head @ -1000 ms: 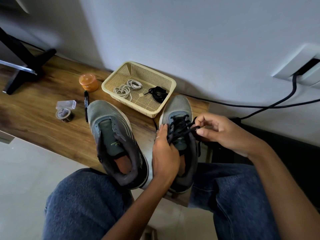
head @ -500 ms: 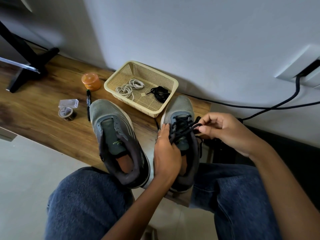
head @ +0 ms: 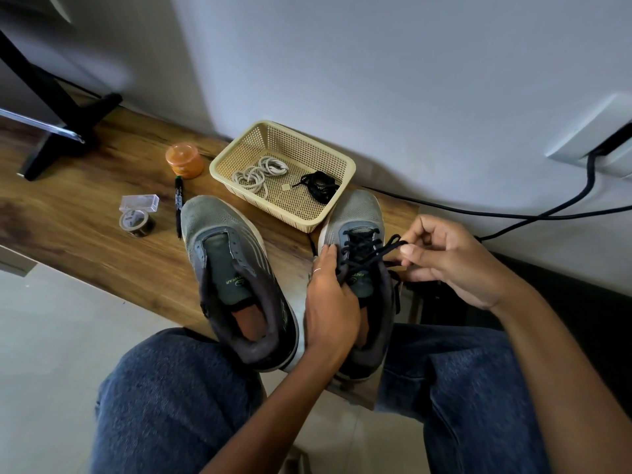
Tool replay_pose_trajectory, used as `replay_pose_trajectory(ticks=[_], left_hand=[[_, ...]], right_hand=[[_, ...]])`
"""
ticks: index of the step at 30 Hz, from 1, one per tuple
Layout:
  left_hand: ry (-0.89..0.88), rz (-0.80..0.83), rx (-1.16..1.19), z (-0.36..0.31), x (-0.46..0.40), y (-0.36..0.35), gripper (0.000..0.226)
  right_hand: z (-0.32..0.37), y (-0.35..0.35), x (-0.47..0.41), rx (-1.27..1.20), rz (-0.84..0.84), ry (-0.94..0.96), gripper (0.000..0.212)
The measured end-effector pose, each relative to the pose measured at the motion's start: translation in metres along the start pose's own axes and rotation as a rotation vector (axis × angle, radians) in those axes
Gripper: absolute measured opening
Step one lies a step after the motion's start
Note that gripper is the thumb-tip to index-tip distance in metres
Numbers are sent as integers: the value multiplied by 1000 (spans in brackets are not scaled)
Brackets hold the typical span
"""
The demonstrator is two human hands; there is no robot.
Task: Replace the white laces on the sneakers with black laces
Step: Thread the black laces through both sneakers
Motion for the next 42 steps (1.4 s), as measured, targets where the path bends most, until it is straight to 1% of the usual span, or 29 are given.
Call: replay_pose_trajectory(ticks=[5,10,12,14,15,16,19,20,22,24,26,27,28,30,31,33,34,36,39,42], left_hand=[[-2,2,7,0,0,-1,66],[-6,2,4,0,0,-1,65],[-11,-1,-3,0,0,0,64],[-14,-6,-6,1,0,-1,63],[-12,-6,-5,1,0,-1,63],[-7,-5,2,2,0,-1,63],[-1,7,37,4,-1,-3,65],[-1,8,47,5,-2,-3,65],[-1,3,50,5,-2,-3,66],[-2,3,37,4,-1,-3,66],[-9,-3,32,4,-1,-3,65],[-14,-5,35,4,-1,-3,65],[-22,-7,39,5,-1,-3,65],[-42,-9,28,5,-1,-3,64],[-50,-10,11,4,0,-2,63],[-59,-8,-21,2,1,-1,62],[-60,-4,-28,1,2,-1,62],[-63,7,-38,0,3,-1,62],[-74,18,-59,-1,4,-1,65],[-78,20,-74,1,3,-2,64]], right_hand=[[-2,1,-2,54,-25,-9,22],[-1,3,-2,76,-39,81,15],[-3,6,-2,202,-16,103,14],[-8,6,-2,345,9,85,15],[-10,7,-3,374,0,77,16],[-9,7,-3,354,-16,77,15],[-3,7,-2,123,-30,97,13],[-1,6,-2,85,-24,102,12],[-1,4,-3,109,-24,114,14],[-2,3,-4,174,-53,126,18],[0,2,-4,255,-112,143,15],[2,0,-3,318,-149,160,18],[4,-3,-3,398,-178,178,20],[8,-15,-5,614,-242,217,11],[9,-23,-6,734,-252,228,12],[8,-39,-11,948,-213,234,23],[6,-46,-13,1000,-199,236,25],[4,-51,-16,1009,-183,237,24],[5,-50,-16,930,-157,231,20],[5,-51,-15,910,-215,294,18]])
Point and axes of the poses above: each hand's wrist, its own x-axis away from the middle knuckle, its own y-axis out of the back of the hand, z = x × y, the point moved 2 cm from there along -x, towards the middle knuckle, and after that the axes turned 8 degrees about x, right-handed, at the moved point
